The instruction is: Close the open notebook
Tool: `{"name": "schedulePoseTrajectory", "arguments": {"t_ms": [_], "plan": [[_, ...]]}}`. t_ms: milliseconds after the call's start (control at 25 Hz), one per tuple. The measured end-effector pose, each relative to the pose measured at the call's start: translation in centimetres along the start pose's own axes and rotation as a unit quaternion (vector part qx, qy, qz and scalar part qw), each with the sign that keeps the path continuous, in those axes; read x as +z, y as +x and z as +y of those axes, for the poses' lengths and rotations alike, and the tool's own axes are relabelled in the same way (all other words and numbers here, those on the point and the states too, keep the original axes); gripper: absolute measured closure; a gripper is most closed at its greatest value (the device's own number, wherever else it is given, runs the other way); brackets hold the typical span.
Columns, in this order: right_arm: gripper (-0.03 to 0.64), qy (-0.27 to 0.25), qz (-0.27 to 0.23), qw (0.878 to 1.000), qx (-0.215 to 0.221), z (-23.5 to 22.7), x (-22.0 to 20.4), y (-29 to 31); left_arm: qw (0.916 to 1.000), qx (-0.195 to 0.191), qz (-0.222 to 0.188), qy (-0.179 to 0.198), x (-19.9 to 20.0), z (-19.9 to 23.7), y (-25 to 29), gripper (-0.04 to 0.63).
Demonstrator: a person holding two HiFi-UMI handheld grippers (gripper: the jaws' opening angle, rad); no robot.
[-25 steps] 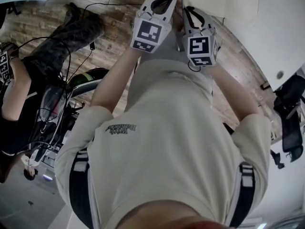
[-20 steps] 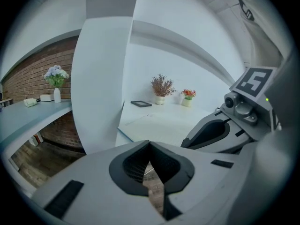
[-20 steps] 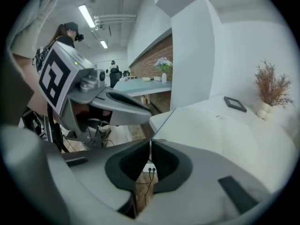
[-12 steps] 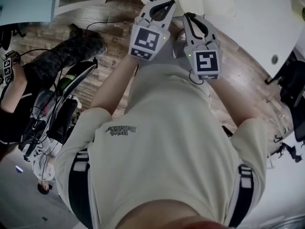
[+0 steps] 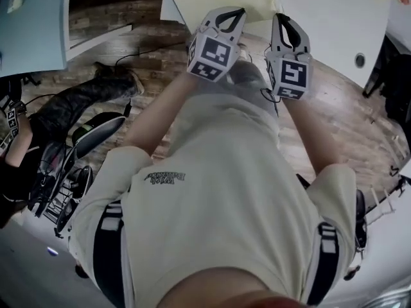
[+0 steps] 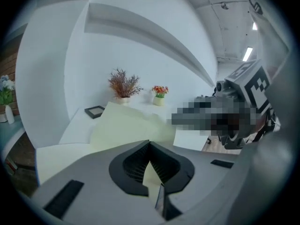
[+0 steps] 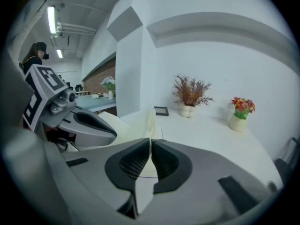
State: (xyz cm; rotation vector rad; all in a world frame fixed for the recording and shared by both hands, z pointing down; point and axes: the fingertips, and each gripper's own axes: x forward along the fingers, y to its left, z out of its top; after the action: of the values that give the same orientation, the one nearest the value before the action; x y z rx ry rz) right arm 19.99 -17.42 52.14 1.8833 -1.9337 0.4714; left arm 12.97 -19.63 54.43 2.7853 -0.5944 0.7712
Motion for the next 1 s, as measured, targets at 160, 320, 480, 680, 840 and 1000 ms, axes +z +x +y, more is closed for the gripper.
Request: {"name": "schedulePoseTrajectory", "arguments": {"t_ms": [160,320,480,680,840,1000], "plan": [[0.597,0.026,0.047,0.998,-0.025,-2.9,-4.0,2.5,0.9992,-0.007,0.038,0.005,-1.8,-0.9,3.1,0.581],[0.584,0.035,0.083,0.995,-0.03,-4.4,-6.2,3.8,0.9993,-0.008,0.036,0.002,-2.1,-0.8,3.6,0.581],[0.543,0.017,0.064,0.998,-0.009,-4.0,-3.8,3.0,0.9998,0.0,0.016,-0.009,-1.0,-0.4,2.1,0.581],[0.543,-0.042,-0.01,0.995,0.094,1.4,1.7,0.7,0.9985,0.046,0.004,-0.03,-0.3,0.8,-1.4,0.581],[0.543,-0.082,-0.043,0.976,0.195,8.2,3.5,-0.7,0.9943,0.093,0.014,-0.052,-1.9,2.4,-5.4,0.581],[0.543,-0.132,-0.024,0.954,0.269,14.2,2.0,-0.8,0.9856,0.143,0.019,-0.088,-4.6,4.3,-8.5,0.581]]}}
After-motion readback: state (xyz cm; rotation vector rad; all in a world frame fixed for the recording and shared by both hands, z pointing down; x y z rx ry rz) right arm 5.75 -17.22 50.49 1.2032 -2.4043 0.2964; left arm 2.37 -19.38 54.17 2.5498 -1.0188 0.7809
